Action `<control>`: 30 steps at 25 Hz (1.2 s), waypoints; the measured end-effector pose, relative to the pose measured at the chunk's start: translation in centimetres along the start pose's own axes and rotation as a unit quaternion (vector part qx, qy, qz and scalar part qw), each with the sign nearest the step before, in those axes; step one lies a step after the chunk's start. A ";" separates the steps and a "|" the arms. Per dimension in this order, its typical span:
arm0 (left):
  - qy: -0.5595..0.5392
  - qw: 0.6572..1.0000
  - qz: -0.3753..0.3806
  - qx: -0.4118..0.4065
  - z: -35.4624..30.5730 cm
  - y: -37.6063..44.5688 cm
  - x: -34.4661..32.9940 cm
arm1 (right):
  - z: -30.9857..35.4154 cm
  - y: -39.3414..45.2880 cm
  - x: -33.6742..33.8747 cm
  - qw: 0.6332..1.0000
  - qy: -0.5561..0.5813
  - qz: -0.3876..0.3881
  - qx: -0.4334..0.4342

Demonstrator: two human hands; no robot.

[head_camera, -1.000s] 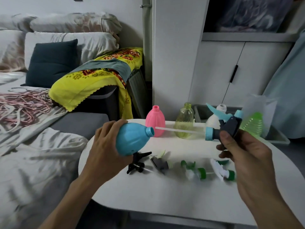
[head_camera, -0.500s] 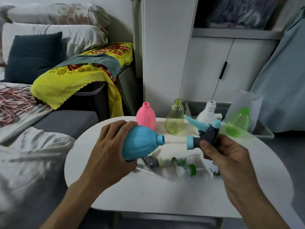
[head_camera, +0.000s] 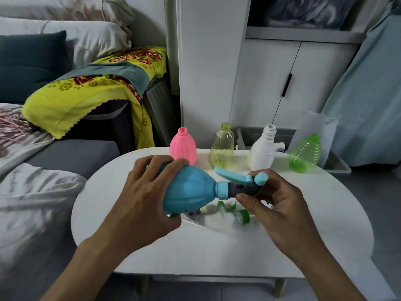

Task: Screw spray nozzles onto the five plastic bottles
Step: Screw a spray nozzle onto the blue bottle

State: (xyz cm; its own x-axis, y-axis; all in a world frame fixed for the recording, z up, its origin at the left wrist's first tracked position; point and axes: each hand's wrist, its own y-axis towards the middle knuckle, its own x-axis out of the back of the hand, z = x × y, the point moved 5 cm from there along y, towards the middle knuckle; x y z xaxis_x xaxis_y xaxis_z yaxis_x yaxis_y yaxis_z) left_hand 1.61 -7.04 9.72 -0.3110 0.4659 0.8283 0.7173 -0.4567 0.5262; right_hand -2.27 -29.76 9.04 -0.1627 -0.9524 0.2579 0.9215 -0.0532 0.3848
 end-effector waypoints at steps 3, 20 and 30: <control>-0.006 1.000 0.018 0.001 -0.1 -0.2 0.0 | 0.6 0.0 -0.1 0.997 -0.065 0.013 0.037; -0.029 0.999 0.043 0.016 -0.3 -0.7 -0.2 | 0.1 -0.9 -3.5 0.884 -0.419 0.054 0.200; 0.035 0.998 -0.015 -0.059 -0.9 -0.9 0.7 | -1.0 -1.1 -3.3 0.982 -0.130 0.126 -0.052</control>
State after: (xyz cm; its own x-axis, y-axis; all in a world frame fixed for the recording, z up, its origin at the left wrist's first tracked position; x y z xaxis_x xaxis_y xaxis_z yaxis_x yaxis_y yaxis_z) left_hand 0.19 -6.98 10.01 -0.3762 0.4285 0.8215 0.6306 -0.5313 0.5658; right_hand -2.44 -26.85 6.89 0.0022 -0.8315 0.5555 0.9729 0.1302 0.1910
